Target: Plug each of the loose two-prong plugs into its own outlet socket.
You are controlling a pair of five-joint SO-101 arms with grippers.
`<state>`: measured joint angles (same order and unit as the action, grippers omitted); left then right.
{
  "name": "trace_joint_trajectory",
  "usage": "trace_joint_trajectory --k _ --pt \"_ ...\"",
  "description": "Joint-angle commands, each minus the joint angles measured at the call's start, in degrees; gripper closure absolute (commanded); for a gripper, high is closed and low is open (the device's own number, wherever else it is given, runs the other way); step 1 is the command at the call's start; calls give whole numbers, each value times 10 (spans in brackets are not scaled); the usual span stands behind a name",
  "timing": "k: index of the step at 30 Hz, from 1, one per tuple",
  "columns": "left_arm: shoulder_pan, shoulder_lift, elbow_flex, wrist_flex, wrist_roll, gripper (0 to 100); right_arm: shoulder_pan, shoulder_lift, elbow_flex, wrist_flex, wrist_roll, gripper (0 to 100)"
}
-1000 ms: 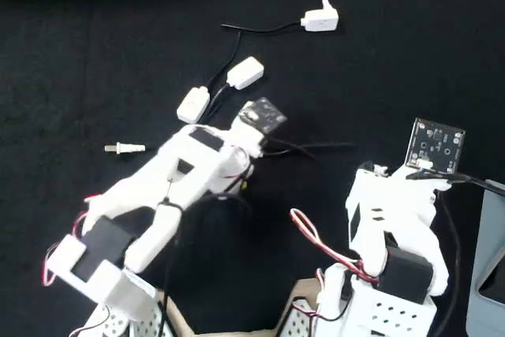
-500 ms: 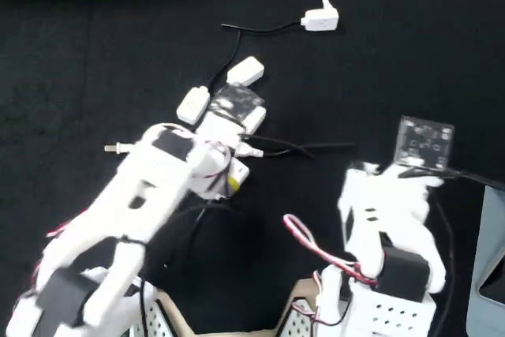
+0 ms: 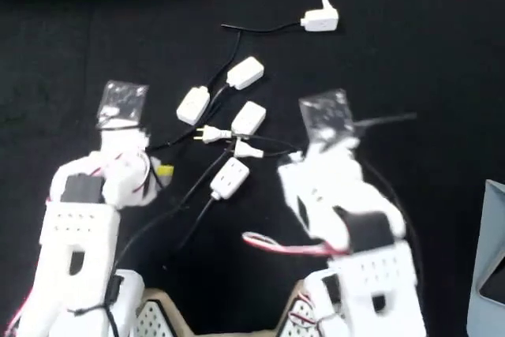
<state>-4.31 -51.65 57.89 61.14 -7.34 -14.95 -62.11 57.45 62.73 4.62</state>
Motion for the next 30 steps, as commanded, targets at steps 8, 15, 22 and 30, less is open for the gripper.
trace_joint_trajectory --k 8,15,22,30 --pt "-48 -173 180 -89 1 724 -154 130 7 -156 26 986" --pt "-50 -183 194 -81 1 725 -162 243 -2 -261 72 986" --pt "-50 -182 195 -81 0 725 -159 373 -43 -309 77 986" --pt "-51 -182 195 -80 0 725 -145 404 -41 -324 118 987"
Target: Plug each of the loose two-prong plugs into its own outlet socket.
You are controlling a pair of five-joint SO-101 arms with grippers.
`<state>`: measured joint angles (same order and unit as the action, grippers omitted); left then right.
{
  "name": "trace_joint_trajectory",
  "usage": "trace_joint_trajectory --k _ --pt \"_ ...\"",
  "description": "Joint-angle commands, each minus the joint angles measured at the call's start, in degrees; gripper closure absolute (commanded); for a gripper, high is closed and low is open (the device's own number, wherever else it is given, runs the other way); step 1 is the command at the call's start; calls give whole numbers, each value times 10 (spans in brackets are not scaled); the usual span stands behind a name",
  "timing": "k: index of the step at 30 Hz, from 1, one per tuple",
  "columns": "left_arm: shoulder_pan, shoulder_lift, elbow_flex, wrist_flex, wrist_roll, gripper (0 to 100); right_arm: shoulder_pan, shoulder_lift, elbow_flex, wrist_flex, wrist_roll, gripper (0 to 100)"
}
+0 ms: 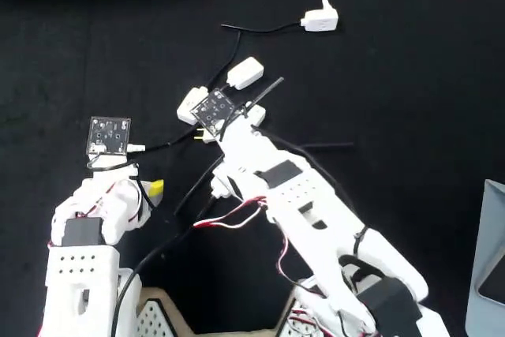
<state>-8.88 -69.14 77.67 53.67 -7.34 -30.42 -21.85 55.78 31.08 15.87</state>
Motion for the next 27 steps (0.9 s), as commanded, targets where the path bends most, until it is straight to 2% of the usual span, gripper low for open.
trace_joint_trajectory --k 1,15,21,27 --pt "-5 -7 -3 -5 0 725 16 1 -24 -6 5 987" --pt "-5 -7 -3 -5 0 726 32 6 3 -11 2 987" --pt "-5 -7 -3 -5 0 726 32 6 48 -58 -18 987" --pt "-5 -7 -3 -5 0 726 29 0 37 -14 -44 987"
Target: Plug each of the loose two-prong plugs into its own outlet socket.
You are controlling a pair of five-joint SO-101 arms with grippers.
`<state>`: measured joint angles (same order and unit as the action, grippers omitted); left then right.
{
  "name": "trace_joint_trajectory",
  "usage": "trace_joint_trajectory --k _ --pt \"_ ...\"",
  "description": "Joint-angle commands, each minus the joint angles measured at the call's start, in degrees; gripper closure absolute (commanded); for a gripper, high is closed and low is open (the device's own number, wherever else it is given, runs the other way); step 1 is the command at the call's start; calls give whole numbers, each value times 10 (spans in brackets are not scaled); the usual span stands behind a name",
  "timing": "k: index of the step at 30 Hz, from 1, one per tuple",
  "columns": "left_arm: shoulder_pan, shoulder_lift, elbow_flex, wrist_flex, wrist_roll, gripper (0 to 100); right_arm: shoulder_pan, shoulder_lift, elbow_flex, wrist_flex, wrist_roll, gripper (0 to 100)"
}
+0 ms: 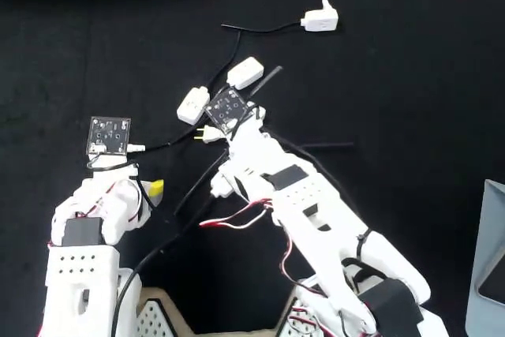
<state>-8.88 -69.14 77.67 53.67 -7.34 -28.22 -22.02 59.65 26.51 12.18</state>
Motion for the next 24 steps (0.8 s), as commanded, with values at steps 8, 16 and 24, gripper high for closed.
trace_joint_trajectory --k 8,16,24 --pt "-5 -7 -3 -5 0 726 7 2 -80 152 -72 987" --pt "-5 -7 -3 -5 0 726 -24 2 -81 161 -128 987" --pt "-5 -7 -2 -5 0 726 -33 -121 2 105 -131 987"
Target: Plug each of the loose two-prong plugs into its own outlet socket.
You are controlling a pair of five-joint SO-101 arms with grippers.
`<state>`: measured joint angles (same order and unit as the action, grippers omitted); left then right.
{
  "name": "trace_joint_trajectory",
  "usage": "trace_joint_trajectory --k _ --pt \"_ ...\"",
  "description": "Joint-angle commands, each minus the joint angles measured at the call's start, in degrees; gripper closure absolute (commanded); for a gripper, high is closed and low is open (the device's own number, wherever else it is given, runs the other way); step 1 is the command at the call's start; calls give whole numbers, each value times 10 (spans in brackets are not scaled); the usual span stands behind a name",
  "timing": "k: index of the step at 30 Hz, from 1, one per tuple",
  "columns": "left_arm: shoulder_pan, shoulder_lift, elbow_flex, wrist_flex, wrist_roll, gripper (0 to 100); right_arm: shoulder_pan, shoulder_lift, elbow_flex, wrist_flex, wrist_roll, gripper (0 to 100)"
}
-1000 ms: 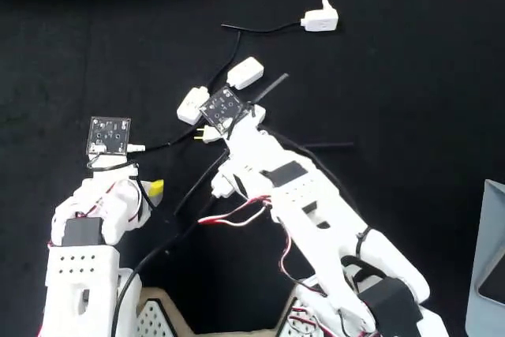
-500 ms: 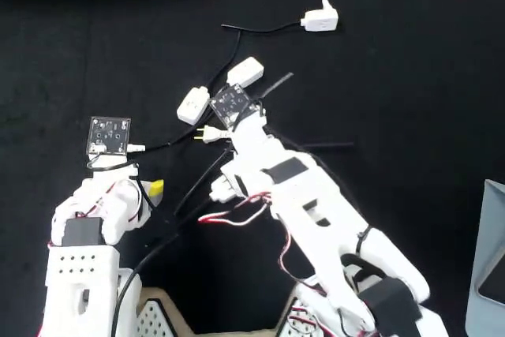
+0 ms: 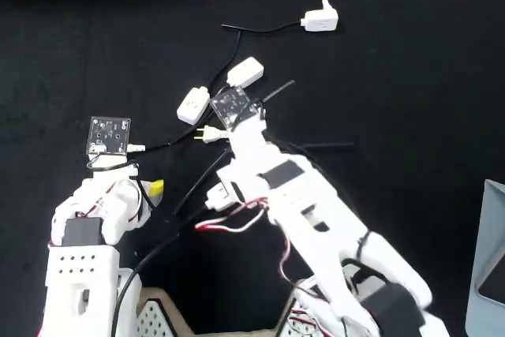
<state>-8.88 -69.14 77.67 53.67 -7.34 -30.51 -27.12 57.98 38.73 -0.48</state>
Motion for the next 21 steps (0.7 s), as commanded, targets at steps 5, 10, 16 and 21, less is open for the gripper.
trace_joint_trajectory --k 5,10,16,21 --pt "-5 -12 7 -10 0 726 -12 -196 85 -22 -5 987" --pt "-5 -12 7 -10 0 726 -12 -207 109 -27 -5 987" --pt "-5 -12 9 -10 0 726 -13 -161 129 -92 -15 987" --pt "-5 -12 9 -10 0 726 -11 -116 118 -95 -37 987"
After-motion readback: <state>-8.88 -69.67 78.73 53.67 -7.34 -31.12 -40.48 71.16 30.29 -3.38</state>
